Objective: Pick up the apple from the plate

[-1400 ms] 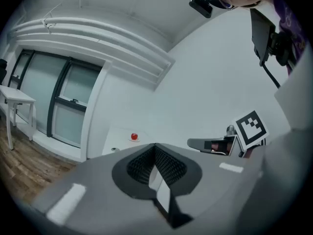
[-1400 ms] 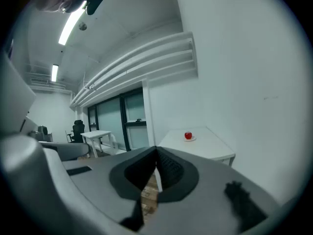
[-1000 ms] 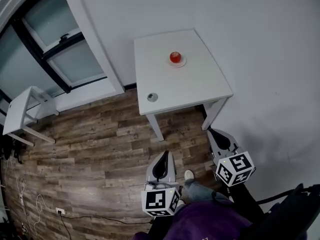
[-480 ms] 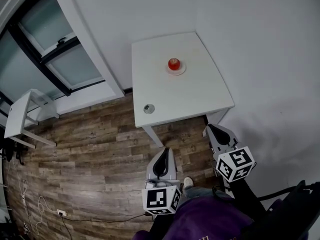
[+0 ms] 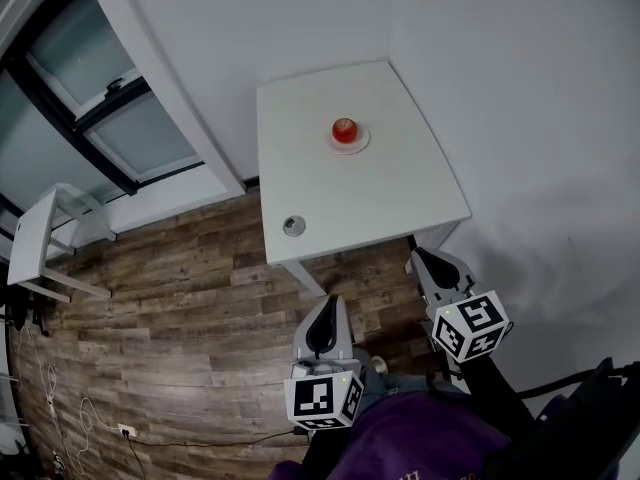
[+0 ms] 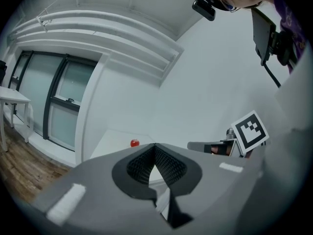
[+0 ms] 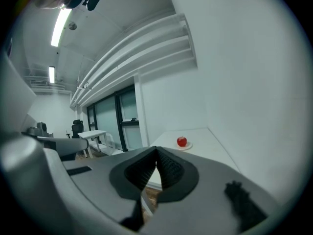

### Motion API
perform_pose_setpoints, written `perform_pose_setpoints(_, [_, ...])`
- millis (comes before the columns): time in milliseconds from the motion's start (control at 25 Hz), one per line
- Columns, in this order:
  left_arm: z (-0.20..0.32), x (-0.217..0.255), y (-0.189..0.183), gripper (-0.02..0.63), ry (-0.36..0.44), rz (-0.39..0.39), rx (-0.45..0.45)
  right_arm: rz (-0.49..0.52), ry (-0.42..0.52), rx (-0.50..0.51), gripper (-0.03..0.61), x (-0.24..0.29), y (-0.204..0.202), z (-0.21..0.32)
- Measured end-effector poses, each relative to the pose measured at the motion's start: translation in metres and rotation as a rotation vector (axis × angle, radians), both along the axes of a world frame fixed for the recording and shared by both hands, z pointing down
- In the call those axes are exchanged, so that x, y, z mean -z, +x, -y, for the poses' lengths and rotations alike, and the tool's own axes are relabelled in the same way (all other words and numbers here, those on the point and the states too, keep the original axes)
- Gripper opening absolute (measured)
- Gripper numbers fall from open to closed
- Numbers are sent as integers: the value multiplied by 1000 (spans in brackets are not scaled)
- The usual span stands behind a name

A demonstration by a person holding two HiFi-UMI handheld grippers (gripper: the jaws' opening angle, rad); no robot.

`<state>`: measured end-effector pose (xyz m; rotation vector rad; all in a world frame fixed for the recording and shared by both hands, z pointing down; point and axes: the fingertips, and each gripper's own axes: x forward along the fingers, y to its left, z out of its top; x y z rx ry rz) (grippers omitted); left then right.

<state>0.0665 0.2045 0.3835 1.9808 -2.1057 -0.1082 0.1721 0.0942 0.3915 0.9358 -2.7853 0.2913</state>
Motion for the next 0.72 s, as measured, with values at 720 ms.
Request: perform_pose_setpoints(720, [106,1,-94,6,30,3,-79,8,24,-70,11,1,-89,95])
